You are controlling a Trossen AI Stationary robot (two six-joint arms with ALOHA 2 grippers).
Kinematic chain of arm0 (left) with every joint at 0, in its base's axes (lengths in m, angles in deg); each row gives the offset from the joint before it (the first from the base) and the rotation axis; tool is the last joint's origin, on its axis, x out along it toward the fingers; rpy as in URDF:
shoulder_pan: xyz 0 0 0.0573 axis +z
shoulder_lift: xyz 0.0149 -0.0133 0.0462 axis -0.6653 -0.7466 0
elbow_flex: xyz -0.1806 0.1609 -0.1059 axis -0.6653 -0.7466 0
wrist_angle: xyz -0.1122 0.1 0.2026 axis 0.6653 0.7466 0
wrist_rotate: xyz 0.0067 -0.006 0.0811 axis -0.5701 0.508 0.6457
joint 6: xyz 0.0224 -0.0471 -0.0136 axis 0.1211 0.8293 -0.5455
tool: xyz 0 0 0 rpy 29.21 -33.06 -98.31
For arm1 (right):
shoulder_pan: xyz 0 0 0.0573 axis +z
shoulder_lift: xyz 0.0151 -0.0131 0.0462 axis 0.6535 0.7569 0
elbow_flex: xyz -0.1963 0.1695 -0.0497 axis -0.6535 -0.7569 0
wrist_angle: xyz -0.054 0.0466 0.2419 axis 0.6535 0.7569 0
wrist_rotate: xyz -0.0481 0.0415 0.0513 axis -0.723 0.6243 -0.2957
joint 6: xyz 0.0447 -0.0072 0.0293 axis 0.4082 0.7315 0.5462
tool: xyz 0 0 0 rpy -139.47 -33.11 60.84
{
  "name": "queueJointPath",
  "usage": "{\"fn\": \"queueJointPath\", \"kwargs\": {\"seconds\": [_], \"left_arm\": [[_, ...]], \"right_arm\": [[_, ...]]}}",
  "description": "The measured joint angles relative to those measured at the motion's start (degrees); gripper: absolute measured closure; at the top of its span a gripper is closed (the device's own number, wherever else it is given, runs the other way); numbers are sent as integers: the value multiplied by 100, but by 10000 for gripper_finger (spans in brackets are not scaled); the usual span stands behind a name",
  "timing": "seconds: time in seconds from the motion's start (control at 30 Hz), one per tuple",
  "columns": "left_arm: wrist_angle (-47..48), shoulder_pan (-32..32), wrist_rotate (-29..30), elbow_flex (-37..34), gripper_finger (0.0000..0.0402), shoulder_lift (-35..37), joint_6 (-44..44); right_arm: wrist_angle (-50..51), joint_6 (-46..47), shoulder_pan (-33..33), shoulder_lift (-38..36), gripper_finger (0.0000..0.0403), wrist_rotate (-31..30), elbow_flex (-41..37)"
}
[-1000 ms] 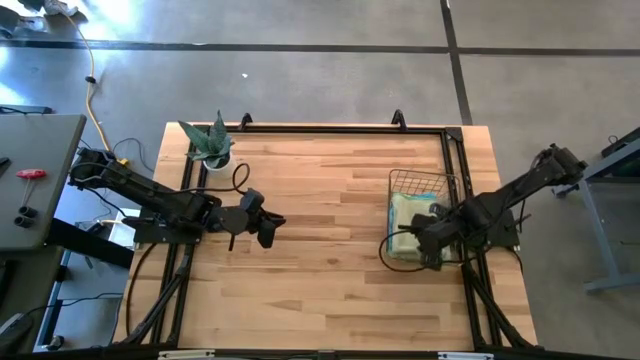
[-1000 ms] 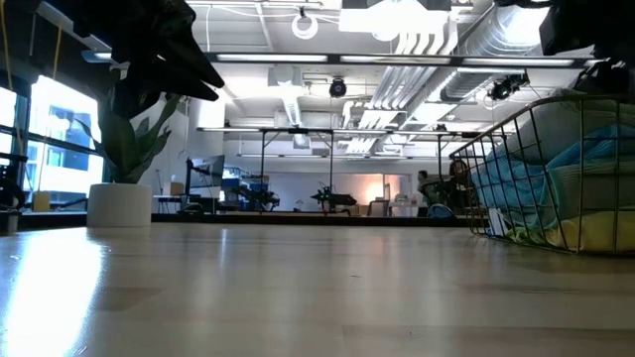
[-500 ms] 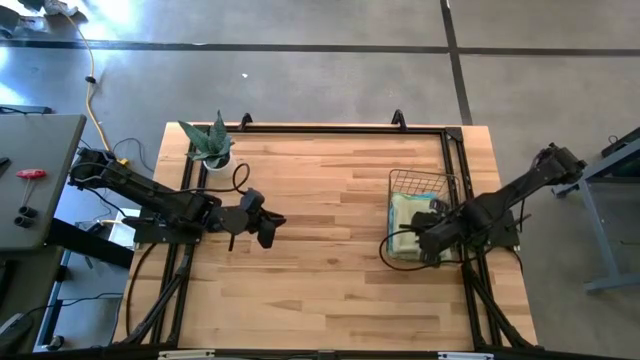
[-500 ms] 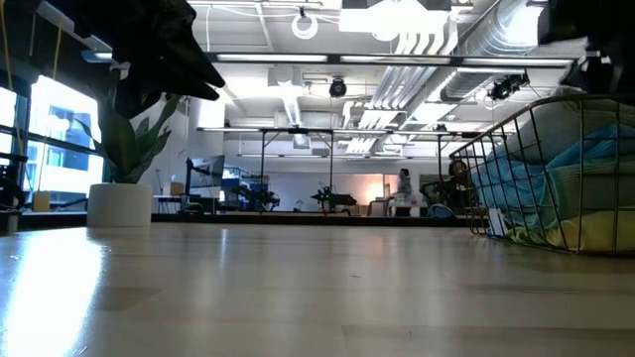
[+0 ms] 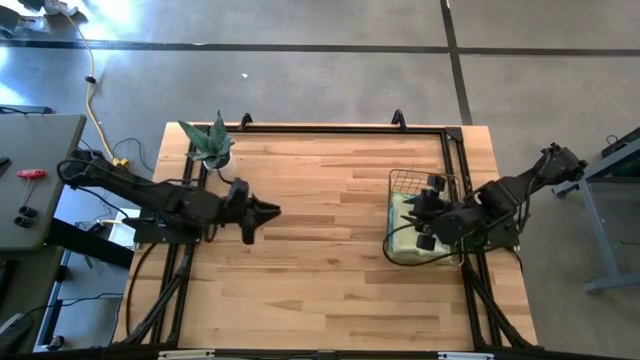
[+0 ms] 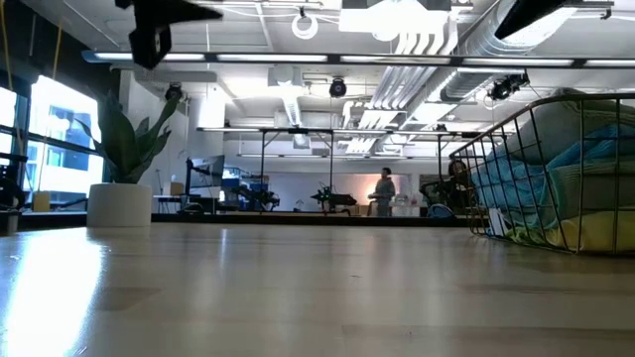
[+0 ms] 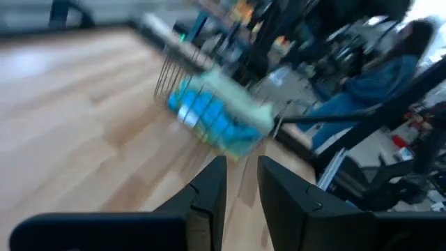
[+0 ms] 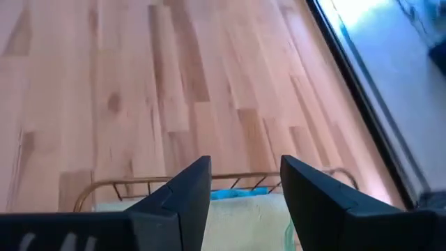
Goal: Fold microfiber towels
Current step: Return to Home Position
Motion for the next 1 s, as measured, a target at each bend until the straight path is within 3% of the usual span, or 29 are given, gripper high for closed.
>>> {"fn": "queueJointPath", "kwargs": {"seconds": [0.13, 0.37, 0.53, 0.7, 1.0], "left_arm": [[-4, 3, 185, 1, 328, 652, -727], [-4, 7, 969, 1, 328, 1543, -2190], [37, 7, 1634, 1, 328, 1899, -2936], [334, 9, 2071, 1, 328, 2317, -3033], [784, 8, 2275, -1, 328, 3006, -3026]], "right_arm": [[-170, -595, -231, -248, 235, 343, -92], [-346, -410, -941, -943, 236, 405, -94], [-1123, -722, -1351, -1333, 236, 559, -459], [-1996, -1112, -1850, -1697, 236, 784, -1178], [-3465, -852, -2621, -2729, 236, 1231, -2693]]}}
